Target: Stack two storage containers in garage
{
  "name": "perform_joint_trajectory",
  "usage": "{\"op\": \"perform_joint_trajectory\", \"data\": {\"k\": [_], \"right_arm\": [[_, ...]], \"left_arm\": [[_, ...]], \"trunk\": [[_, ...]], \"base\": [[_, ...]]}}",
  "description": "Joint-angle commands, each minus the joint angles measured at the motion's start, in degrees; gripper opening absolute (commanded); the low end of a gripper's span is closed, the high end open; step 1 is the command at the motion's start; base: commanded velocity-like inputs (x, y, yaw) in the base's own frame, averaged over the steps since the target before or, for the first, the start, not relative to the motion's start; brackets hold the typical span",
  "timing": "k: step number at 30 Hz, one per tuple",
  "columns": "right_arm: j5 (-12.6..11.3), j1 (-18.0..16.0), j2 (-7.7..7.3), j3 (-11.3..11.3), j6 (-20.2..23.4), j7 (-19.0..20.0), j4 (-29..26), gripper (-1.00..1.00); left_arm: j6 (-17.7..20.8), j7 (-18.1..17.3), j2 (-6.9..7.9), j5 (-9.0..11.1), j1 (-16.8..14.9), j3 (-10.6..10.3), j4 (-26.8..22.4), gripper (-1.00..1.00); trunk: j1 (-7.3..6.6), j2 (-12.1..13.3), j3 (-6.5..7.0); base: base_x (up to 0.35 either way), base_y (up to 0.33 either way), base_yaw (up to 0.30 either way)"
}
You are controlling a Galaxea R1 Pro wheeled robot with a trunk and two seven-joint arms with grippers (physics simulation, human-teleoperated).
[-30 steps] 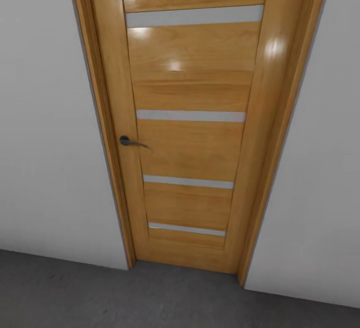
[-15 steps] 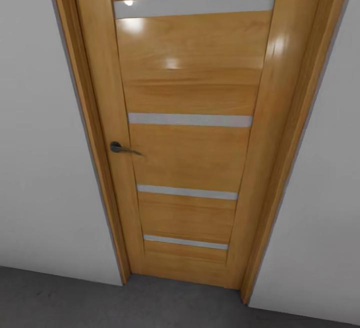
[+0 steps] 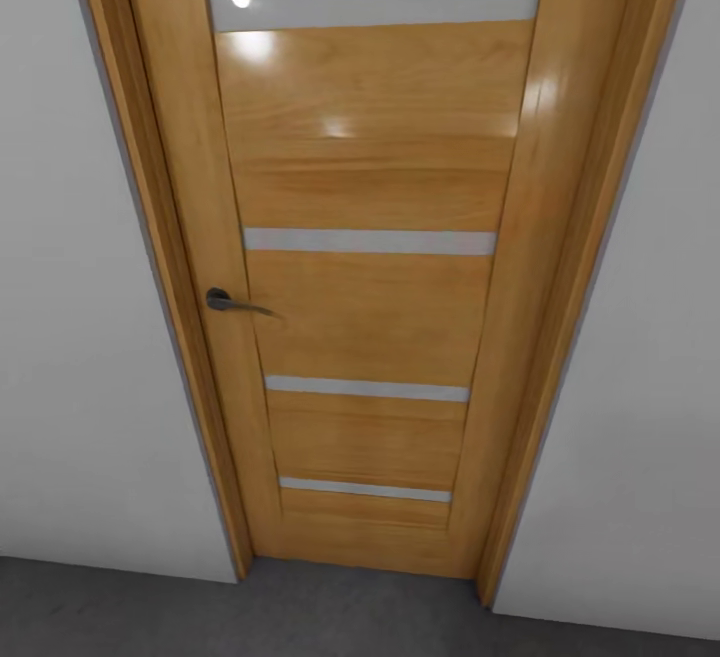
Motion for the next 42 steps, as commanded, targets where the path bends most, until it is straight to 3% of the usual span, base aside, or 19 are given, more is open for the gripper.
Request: {"op": "perform_joint_trajectory", "data": {"k": [1,33,42], "right_arm": [[0.3,0.0,-0.02,0.0,-0.1,0.0,0.0,1.0],[0.4,0.0,0.0,-0.1,-0.1,0.0,-0.1,1.0],[0.4,0.0,0.16,-0.1,-0.1,0.0,-0.1,1.0]], "left_arm": [[0.2,0.0,-0.02,0.4,0.0,0.1,-0.1,1.0],[0.2,0.0,-0.03,0.4,0.0,0.0,-0.1,1.0],[0.2,0.0,-0.03,0.4,0.0,0.0,-0.1,1.0]], "trunk": [[0.0,0.0,-0.05],[0.0,0.0,-0.05],[0.0,0.0,-0.05]], "base": [[0.001,0.11,-0.003],[0.0,0.006,0.0],[0.0,0.0,-0.163]]}}
